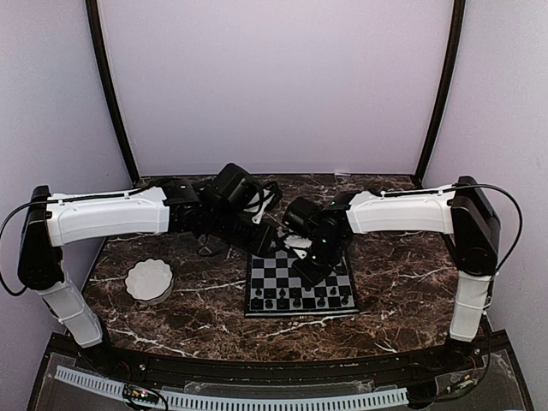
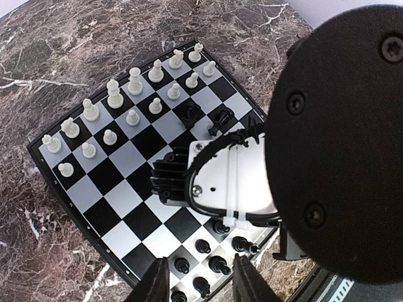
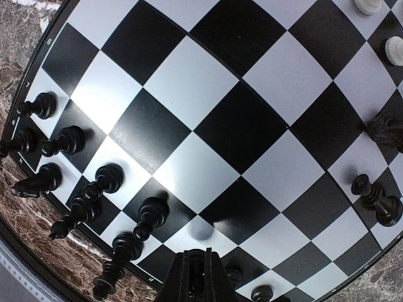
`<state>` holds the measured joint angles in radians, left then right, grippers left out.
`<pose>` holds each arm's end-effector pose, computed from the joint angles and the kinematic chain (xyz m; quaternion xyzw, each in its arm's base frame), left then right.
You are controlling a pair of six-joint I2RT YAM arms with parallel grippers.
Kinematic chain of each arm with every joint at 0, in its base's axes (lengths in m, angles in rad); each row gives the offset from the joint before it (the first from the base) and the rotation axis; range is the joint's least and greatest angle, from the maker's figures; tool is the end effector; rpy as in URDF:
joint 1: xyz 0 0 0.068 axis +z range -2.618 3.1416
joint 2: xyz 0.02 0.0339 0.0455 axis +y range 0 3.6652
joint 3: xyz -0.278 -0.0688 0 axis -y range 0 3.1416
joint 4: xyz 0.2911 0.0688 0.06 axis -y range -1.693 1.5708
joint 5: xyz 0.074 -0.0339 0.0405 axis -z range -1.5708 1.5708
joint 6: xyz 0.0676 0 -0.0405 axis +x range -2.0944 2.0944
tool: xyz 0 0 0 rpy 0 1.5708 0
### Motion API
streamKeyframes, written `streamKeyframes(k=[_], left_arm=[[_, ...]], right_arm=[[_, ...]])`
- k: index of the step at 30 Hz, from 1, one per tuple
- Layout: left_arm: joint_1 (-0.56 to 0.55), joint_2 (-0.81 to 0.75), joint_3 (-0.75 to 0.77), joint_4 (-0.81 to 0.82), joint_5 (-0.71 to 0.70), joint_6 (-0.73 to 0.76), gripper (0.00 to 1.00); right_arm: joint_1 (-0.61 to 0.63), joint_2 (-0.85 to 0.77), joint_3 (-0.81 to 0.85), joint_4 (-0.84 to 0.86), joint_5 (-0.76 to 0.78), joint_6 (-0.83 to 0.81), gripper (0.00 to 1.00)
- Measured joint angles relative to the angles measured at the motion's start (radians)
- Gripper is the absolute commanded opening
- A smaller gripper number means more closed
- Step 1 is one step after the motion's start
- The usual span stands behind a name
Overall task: Set up the chess pieces on the board
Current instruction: Place the pawn at d7.
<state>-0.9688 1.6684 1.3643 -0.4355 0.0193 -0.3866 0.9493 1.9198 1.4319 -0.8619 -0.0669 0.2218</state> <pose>0.2523 -0.3695 0.2648 0.2663 0.8752 -0.2600 0.3090 0.2475 0.3533 0.1533 -0.3569 0.9270 0.0886 0.0735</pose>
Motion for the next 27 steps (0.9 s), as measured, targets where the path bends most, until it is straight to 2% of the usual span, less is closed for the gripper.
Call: streamKeyframes(k=[7,15,27], left_arm=[[0.000,0.000,0.000,0.000,0.001,-0.003,0.37],[0.000,0.000,0.000,0.000,0.001,-0.011,0.37],[0.000,0.000,0.000,0.000,0.000,-0.014,0.37]], right_arm=[[0.000,0.002,-0.004,0.005,-0.009,0.000,0.08],[0.000,0.025,-0.006,0.010,-0.016,0.000,0.20],[-0.008,0.013,0.023,-0.023,0.005,-0.016,0.25]])
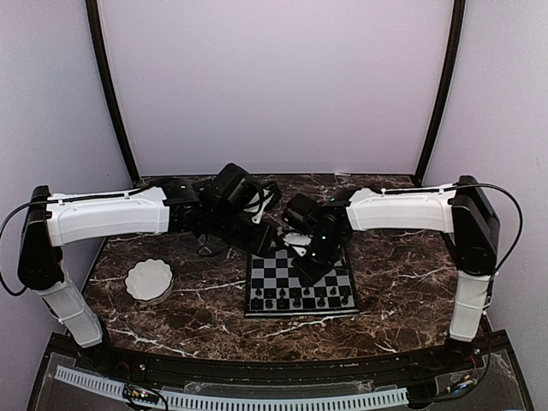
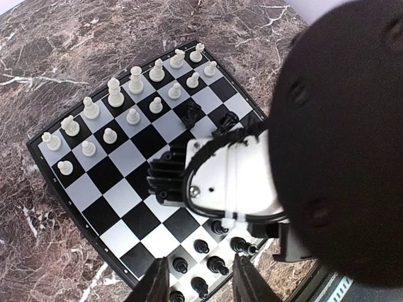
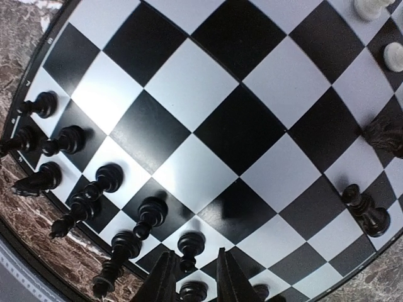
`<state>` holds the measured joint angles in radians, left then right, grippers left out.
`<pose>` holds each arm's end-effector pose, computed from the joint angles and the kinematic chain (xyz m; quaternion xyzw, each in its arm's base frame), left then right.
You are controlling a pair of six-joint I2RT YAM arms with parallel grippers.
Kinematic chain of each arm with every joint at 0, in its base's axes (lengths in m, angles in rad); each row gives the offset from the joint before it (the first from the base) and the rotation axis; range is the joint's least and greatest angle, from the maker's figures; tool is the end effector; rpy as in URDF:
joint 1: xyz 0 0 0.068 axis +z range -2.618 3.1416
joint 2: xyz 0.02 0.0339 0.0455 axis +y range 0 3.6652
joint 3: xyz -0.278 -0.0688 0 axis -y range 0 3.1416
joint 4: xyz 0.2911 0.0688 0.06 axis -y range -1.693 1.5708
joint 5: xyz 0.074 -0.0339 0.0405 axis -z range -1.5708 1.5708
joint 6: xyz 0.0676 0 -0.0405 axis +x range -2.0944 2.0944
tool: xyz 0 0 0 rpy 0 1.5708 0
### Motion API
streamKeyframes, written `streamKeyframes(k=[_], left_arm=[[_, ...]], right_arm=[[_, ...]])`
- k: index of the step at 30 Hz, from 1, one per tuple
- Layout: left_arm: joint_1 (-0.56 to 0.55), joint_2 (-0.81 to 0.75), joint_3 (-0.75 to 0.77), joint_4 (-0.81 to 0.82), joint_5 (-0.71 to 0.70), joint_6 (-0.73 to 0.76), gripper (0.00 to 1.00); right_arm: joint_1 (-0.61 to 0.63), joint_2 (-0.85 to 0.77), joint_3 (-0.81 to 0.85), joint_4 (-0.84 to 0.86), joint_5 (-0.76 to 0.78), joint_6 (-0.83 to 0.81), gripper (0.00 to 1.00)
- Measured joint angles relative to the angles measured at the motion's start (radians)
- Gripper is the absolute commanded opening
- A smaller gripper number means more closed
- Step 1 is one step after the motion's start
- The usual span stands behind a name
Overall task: Set up the chess pieces on the board
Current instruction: Place the pawn at d7, then pick up the queen from the chessboard.
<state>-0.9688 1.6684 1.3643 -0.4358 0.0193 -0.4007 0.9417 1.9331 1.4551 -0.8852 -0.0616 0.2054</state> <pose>0.2523 -0.3695 0.2648 0.2601 0.8771 -0.2621 0.3070 0.2519 0.3532 0.1544 -0.3608 0.9264 0.0819 0.0704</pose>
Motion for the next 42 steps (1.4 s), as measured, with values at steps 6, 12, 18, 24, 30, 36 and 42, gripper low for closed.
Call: streamKeyframes(k=[6,12,18,24,30,36,42], left_arm=[[0.000,0.000,0.000,0.000,-0.001,0.000,0.37],[0.000,0.000,0.000,0.000,-0.001,0.000,0.37],[0.000,0.000,0.000,-0.009,-0.001,0.004,0.37],[0.000,-0.001,0.000,-0.016,0.000,0.016,0.37],[0.007,-0.007,0.000,-0.034,0.002,0.033,0.38],[0.011,-0.034,-0.009,-0.034,0.002,0.042,0.37],[0.014,-0.053,-0.028,-0.034,0.000,0.042,0.38]], right_arm=[[-0.083,-0.074,0.013,-0.006,0.013,-0.042,0.28],[-0.217,-0.090,0.006,0.003,0.013,-0.085,0.50],[-0.248,-0.091,0.003,0.013,0.009,-0.135,0.54],[-0.250,-0.027,0.070,0.021,0.010,-0.175,0.54],[-0.263,0.056,0.099,0.029,0.002,-0.195,0.54],[-0.306,0.085,0.099,0.030,-0.056,-0.211,0.55],[-0.329,0.085,0.099,0.030,-0.116,-0.213,0.54]])
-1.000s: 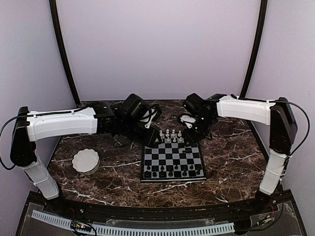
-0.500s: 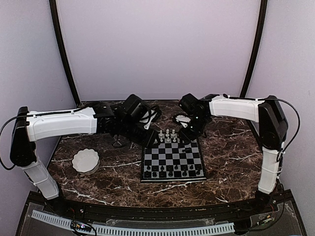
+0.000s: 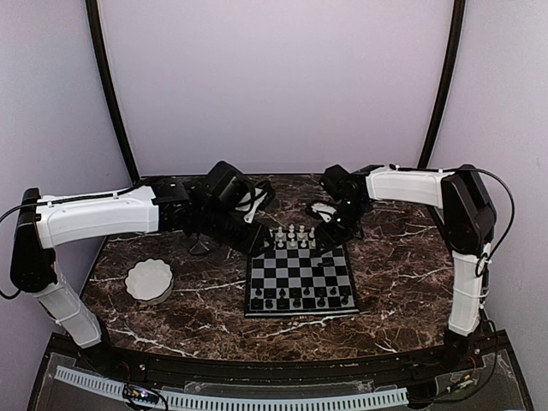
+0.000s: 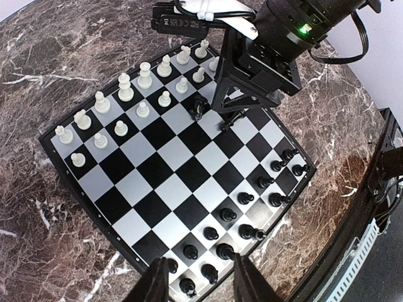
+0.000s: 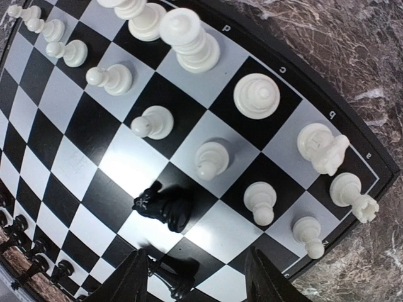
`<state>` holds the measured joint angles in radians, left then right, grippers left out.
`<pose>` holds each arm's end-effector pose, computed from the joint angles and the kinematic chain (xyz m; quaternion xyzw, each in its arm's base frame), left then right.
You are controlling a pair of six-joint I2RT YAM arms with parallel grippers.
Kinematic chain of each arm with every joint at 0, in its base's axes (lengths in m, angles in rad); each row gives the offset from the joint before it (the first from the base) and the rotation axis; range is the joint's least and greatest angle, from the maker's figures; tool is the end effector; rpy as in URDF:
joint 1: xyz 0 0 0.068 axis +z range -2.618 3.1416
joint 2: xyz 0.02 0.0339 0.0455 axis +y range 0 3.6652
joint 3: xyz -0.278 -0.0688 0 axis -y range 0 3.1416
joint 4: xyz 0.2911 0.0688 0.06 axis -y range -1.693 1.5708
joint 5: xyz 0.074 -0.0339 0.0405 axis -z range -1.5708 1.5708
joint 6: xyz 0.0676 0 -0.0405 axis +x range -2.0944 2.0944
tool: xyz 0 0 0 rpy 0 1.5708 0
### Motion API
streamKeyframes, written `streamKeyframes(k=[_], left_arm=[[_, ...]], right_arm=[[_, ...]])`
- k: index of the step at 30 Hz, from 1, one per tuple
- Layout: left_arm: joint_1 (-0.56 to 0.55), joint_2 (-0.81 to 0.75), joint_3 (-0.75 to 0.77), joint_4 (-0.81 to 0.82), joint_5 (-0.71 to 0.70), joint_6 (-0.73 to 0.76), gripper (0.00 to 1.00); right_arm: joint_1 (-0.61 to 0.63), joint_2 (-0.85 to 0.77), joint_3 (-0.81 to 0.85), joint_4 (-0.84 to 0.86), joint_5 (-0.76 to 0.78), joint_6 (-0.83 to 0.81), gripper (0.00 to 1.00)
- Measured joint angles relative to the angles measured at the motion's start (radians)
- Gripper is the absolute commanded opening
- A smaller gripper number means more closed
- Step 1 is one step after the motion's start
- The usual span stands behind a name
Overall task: Set up the chess pieces on the board
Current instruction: Pick up the queen from the chessboard.
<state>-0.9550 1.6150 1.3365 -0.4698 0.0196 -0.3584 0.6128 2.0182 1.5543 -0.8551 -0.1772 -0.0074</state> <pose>0.2487 -0.3538 0.2726 0.2731 0.8749 -0.2512 0.3111 0.3715 0.2757 0.1514 -0.3121 0.9377 0.1211 0.0932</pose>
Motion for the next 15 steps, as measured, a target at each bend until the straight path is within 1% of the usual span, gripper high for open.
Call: streamKeyframes(k=[7,15], left_arm=[[0.002,-0.001,-0.011,0.001,0.001,0.000,0.38],[0.003,-0.001,-0.012,0.002,0.010,-0.001,0.38]], right_arm=[[0.000,0.000,-0.032,0.015,-0.082,-0.003,0.53],[0.000,-0.002,-0.065,0.019,-0.106,-0.003,0.52]])
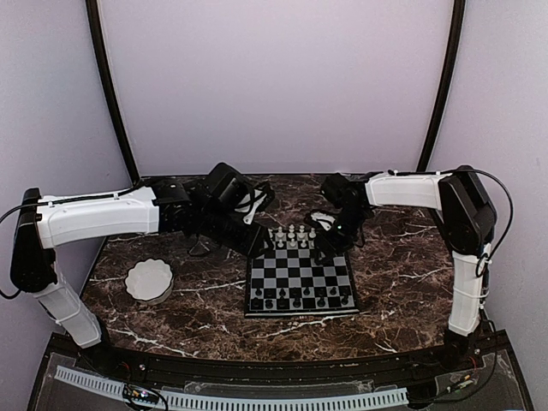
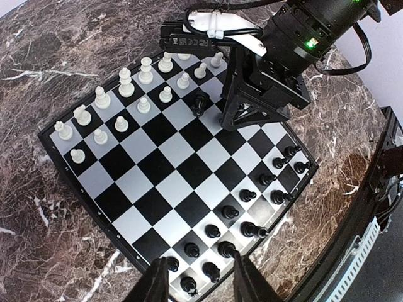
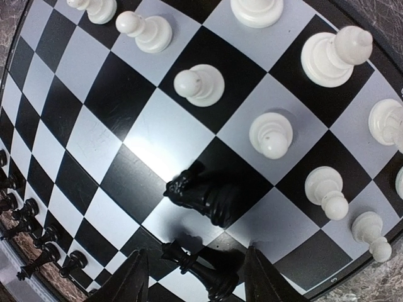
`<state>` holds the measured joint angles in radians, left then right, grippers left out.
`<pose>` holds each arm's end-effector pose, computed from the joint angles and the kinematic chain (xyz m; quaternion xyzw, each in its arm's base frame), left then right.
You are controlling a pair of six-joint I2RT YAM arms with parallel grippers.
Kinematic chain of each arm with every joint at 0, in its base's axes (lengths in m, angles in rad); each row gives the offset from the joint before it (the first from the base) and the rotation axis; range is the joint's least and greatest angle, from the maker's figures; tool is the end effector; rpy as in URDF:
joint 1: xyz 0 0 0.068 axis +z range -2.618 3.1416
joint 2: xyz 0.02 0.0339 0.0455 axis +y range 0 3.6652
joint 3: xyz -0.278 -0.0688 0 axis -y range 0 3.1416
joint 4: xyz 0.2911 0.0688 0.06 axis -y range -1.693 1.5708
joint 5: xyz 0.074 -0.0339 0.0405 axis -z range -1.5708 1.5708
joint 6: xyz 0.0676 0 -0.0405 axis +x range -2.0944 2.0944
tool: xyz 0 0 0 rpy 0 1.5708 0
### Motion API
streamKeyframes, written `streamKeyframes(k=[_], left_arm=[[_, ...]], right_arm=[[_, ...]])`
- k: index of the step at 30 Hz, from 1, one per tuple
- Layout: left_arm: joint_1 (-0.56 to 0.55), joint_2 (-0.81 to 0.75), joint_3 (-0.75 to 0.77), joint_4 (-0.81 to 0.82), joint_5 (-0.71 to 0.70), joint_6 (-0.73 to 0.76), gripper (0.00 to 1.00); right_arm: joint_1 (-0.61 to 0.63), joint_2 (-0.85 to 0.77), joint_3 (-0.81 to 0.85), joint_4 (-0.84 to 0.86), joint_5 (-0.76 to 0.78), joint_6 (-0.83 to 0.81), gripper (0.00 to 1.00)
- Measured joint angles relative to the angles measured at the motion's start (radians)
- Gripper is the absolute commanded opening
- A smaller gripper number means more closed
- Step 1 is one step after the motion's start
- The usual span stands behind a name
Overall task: Set up the chess pieces on the board
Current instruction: Pick up the queen from the chessboard.
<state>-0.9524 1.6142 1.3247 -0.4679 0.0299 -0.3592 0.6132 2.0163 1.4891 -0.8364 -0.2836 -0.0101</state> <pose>0.2482 -0.3524 0.2684 0.2741 0.8765 -0.2521 0.3051 0.3572 0.2745 0.1338 -0.3158 0.9327 0.1646 0.0560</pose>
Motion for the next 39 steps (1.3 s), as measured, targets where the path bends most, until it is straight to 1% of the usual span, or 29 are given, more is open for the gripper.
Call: streamKeyframes(k=[8,17,25,34,39], left_arm=[[0.000,-0.001,-0.009,0.003,0.008,-0.001,0.38],[0.000,-0.001,-0.019,0.007,0.014,-0.005,0.38],[0.000,-0.001,-0.023,0.012,0.015,-0.010,0.38],[0.000,-0.001,-0.024,0.018,0.015,-0.011,0.38],[0.000,-0.001,-0.024,0.018,0.015,-0.011,0.38]], right_arm=[[0.008,-0.015,-0.024,0.001,-0.009,0.004,0.48],[0.045,-0.019,-0.029,-0.004,-0.002,0.009,0.42],[0.097,-0.019,-0.029,-0.011,0.049,0.009,0.34],[0.141,-0.020,-0.029,-0.017,0.127,0.010,0.33],[0.169,-0.021,-0.029,-0.019,0.178,0.008,0.29]])
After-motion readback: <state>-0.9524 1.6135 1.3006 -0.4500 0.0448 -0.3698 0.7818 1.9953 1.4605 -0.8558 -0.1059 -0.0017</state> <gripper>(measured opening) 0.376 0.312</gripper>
